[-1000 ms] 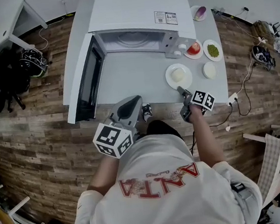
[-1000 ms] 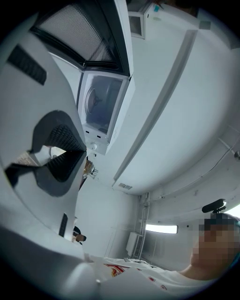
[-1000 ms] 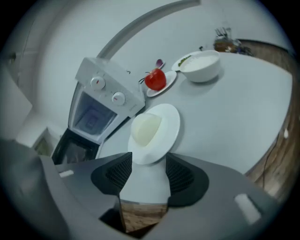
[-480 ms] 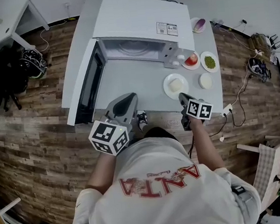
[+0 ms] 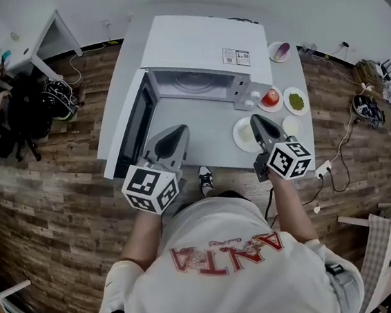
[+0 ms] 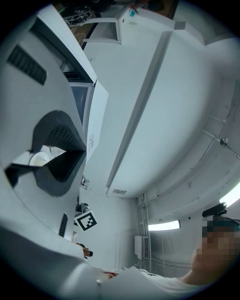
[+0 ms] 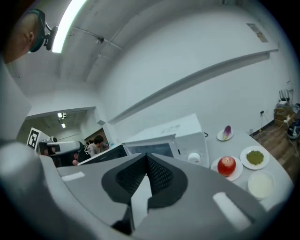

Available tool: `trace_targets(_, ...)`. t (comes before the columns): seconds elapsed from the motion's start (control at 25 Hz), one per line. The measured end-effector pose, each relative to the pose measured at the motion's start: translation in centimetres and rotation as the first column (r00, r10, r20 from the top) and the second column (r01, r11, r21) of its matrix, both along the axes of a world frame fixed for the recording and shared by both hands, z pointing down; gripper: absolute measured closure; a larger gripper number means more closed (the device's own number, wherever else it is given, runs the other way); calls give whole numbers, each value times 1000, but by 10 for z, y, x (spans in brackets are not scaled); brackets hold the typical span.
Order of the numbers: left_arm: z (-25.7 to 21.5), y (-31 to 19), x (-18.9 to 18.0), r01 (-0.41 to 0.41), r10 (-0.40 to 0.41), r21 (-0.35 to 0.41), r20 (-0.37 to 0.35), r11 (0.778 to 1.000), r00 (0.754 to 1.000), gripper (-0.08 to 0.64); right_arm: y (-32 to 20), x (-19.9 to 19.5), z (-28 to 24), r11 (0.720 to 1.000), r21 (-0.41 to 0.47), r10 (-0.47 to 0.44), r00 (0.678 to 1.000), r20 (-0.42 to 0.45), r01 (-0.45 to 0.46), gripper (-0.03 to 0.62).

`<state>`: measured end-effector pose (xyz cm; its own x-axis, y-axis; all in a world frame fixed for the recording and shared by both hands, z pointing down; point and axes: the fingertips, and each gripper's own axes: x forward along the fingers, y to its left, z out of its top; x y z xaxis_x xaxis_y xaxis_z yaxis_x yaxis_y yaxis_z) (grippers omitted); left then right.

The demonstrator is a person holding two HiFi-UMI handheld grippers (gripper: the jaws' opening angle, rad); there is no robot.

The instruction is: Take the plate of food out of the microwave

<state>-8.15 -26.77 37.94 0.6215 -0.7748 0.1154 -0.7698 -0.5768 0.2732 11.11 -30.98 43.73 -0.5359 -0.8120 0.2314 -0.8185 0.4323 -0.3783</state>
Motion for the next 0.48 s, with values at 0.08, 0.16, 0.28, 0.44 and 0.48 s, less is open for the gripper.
trace_targets(0.08,-8,0,1,3,-3,20,8,1000,1000,551,1,-7,-25,998,55,-15,1000,24,13,589)
trace_targets(0.16,-16,1,0,10,-11,41,15,999,1000,551,5,-13,-49,994,108,-31,998,46,26,589)
trace_targets(0.28,-29,3,-2,23,-24,71,15,997,1000,551,13,-23,-81,982,182,-63,997,39,55,589)
trace_targets(0.44,-40,6,-6,37,-39,98,15,994,999,551,22,-34,-107,967,238,-95,995,15,88,589)
trace_targets(0.48,-41,7,-7,40,-42,101,13,994,999,551,24,-36,-109,965,244,-100,995,11,95,589)
